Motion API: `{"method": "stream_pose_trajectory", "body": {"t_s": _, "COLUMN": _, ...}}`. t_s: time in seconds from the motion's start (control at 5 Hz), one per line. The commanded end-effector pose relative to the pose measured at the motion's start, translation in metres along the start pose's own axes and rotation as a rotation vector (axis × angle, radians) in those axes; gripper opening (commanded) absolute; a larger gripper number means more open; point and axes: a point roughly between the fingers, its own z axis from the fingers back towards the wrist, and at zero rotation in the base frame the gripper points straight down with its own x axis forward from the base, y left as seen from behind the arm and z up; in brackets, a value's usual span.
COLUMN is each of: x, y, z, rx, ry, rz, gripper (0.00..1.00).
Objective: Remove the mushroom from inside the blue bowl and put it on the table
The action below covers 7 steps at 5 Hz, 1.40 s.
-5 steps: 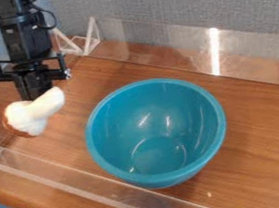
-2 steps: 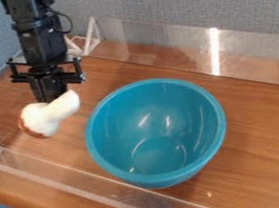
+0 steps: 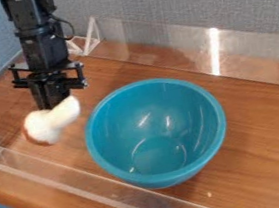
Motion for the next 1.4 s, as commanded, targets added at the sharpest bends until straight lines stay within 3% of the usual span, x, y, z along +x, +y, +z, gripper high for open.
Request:
{"method": "stream_pose_trajectory", "body": {"t_s": 0.0, "x": 0.002, "y": 0.001, "z": 0.013, "rx": 0.006, "ry": -0.036, "rz": 0.002, "gripper": 1.00}}
{"method": "stream_pose_trajectory", "body": {"t_s": 1.2, "x": 0.005, "y": 0.012, "z": 0.030, "rx": 0.012, "ry": -0.096, "rz": 0.034, "gripper": 1.00}}
